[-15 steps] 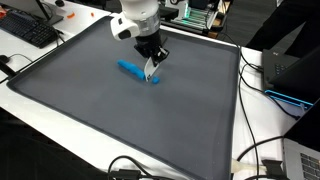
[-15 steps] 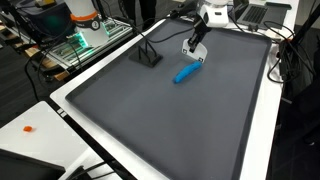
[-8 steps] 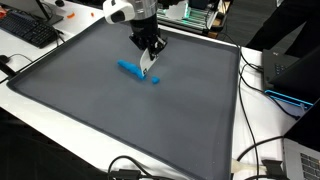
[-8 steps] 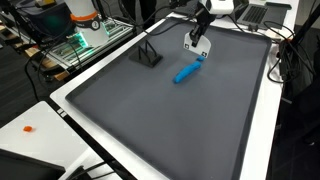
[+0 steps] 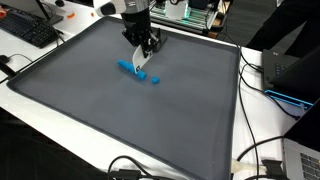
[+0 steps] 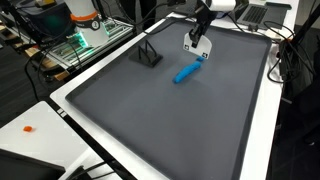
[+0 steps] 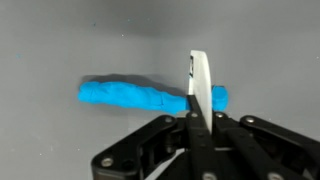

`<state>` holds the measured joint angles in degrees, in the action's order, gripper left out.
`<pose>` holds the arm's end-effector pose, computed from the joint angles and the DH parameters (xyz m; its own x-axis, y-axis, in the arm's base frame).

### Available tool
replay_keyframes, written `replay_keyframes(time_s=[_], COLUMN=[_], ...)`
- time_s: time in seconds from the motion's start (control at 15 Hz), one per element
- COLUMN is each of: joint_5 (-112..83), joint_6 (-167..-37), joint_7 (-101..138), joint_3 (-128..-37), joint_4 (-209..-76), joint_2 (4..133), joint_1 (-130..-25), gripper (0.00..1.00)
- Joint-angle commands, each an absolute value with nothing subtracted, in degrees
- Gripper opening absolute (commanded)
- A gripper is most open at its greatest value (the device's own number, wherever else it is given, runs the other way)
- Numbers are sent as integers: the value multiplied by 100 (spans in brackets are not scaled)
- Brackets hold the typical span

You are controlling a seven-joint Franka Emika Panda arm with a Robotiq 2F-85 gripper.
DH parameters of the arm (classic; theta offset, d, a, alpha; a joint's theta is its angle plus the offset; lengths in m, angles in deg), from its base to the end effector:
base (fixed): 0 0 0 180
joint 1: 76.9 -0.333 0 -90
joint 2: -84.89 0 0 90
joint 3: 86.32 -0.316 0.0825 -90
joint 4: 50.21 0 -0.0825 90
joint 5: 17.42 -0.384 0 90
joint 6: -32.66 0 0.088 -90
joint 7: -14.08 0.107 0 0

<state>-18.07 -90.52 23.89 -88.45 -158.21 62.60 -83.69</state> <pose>0.6092 0.0949 0.2918 0.9918 -0.0240 -0.1257 -0.0243 -0.9997 -0.0014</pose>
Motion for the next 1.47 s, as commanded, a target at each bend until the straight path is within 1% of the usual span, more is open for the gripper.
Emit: replay_keyframes(time_s=[0.0, 1.4], joint_5=[-1654, -1252], joint_6=[-9054, -9659], joint_7=[2335, 2405], joint_3=[-8814, -8688], joint_4=[-15757, -15547], joint_2=[6152, 5509], joint_1=[-8344, -8406], gripper=[1, 1])
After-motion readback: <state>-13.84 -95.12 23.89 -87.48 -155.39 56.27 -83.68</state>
